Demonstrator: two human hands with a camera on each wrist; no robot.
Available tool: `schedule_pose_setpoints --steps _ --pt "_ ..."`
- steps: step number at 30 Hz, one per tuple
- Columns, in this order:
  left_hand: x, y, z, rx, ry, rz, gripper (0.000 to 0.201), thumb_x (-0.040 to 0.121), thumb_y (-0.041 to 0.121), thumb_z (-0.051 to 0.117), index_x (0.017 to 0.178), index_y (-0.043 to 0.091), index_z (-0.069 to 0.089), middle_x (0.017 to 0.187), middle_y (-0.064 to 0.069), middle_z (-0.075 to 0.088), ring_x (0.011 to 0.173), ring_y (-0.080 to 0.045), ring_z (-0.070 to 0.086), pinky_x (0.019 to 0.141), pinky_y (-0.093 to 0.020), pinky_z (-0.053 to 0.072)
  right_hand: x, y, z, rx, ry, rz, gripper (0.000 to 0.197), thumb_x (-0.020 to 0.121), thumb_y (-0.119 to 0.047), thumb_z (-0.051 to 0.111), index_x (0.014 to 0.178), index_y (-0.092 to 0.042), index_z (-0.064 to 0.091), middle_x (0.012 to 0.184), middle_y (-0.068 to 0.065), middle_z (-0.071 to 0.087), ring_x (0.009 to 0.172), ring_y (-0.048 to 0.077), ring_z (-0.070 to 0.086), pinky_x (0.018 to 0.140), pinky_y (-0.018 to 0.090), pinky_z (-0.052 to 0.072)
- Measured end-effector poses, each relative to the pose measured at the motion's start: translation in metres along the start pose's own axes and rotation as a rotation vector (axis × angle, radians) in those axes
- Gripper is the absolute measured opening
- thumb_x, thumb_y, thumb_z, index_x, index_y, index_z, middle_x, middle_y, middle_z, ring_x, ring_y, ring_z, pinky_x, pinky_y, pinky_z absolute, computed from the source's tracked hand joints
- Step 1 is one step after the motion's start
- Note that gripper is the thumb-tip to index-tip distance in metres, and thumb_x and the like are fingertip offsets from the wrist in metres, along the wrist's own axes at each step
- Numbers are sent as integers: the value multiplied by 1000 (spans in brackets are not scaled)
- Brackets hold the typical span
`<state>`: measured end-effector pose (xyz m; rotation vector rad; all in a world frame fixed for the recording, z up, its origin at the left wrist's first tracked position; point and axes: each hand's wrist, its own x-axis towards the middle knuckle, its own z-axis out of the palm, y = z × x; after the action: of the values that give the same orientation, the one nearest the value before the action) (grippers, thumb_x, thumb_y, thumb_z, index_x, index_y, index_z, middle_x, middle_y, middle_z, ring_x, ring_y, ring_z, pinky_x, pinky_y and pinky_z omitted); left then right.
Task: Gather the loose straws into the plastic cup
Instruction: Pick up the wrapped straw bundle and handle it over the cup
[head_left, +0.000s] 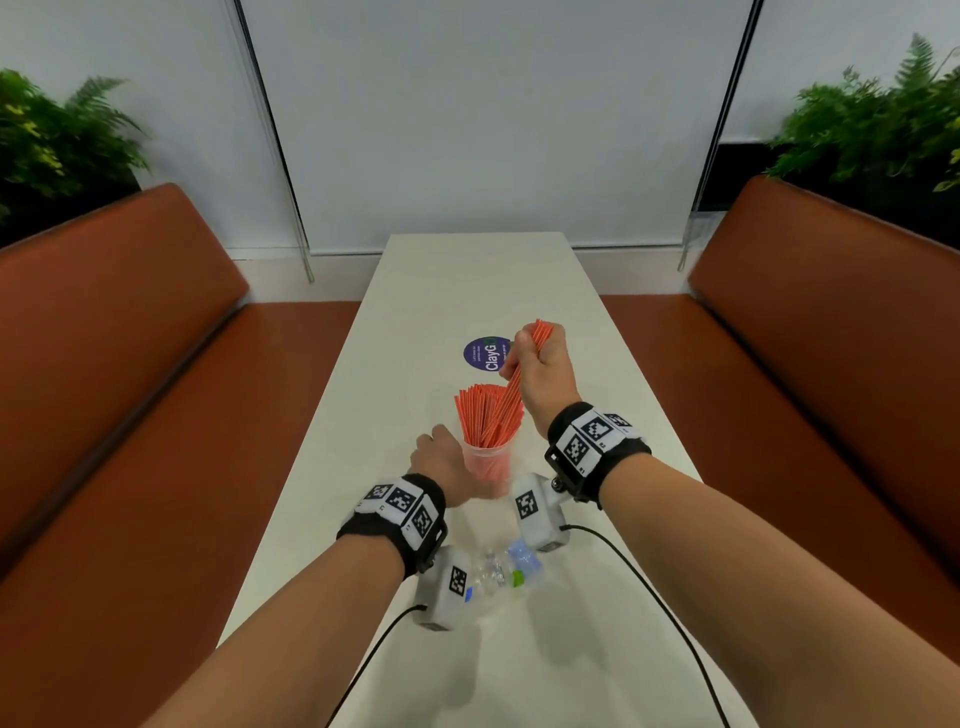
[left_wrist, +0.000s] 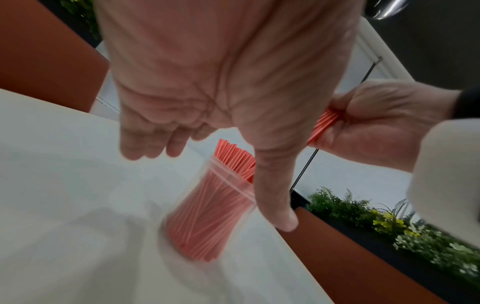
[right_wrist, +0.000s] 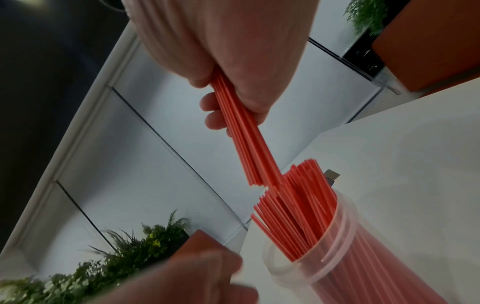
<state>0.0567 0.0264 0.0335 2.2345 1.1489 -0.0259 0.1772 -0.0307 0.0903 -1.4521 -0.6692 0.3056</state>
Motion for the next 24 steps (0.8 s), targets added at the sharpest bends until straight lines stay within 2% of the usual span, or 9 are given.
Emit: schedule_pose_setpoints --steps 3,5,8,10,12,15,18,22,24 --pt "22 7 -6 -137 62 48 126 54 41 90 146 1 14 144 -16 31 136 -30 36 108 -37 37 6 15 11 -31 -24 -31 26 100 -10 35 126 -13 31 66 2 51 58 12 52 61 16 48" --pt "35 7 -5 -184 44 72 140 52 37 93 151 2 0 153 -15 20 144 -29 23 115 -38 29 10 26 16 -65 -41 -59 35 99 -9 36 132 -19 27 69 5 52 55 8 52 56 12 48" --pt "55 5 0 -280 -7 116 152 43 39 94 152 6 -8 157 -10 15 148 -26 17 119 -41 25 17 42 21 -122 -66 -87 28 98 -8 37 120 -24 32 73 9 52 52 3 52 58 14 48" --pt "66 3 6 -362 -26 154 164 28 50 90 151 11 -11 157 -7 18 147 -24 21 118 -45 28 20 47 21 -152 -101 -70 21 98 -8 38 110 -24 34 71 4 52 59 8 54 62 19 48" --pt "74 3 12 -443 -57 173 164 25 49 87 150 14 -12 155 -3 24 143 -21 28 117 -44 30 21 50 21 -226 -151 -59 14 98 -8 41 105 -21 37 77 4 55 66 12 54 65 20 47" --pt "82 5 18 -553 -105 210 136 39 28 91 144 13 6 141 -3 41 129 -21 47 110 -44 42 23 58 21 -486 -197 -168 9 93 -7 49 100 -9 53 90 6 59 78 18 55 69 24 45" --pt "89 3 24 -537 -64 265 103 44 19 91 125 10 28 121 1 51 116 -21 56 101 -42 50 23 67 20 -758 -177 -262 16 89 -10 53 102 -4 60 104 12 63 92 28 58 80 36 48" --pt "92 3 26 -530 -23 319 60 54 5 90 95 18 47 93 5 60 87 -12 61 78 -28 54 19 72 17 -784 -198 -242 22 94 -20 48 107 -4 55 107 13 62 92 31 59 80 40 49" --pt "92 3 26 -530 -9 345 54 52 13 89 93 16 54 89 2 65 84 -14 65 74 -29 56 18 72 17 -799 -192 -290 34 95 -27 43 121 -7 53 119 11 61 100 30 59 87 40 48"
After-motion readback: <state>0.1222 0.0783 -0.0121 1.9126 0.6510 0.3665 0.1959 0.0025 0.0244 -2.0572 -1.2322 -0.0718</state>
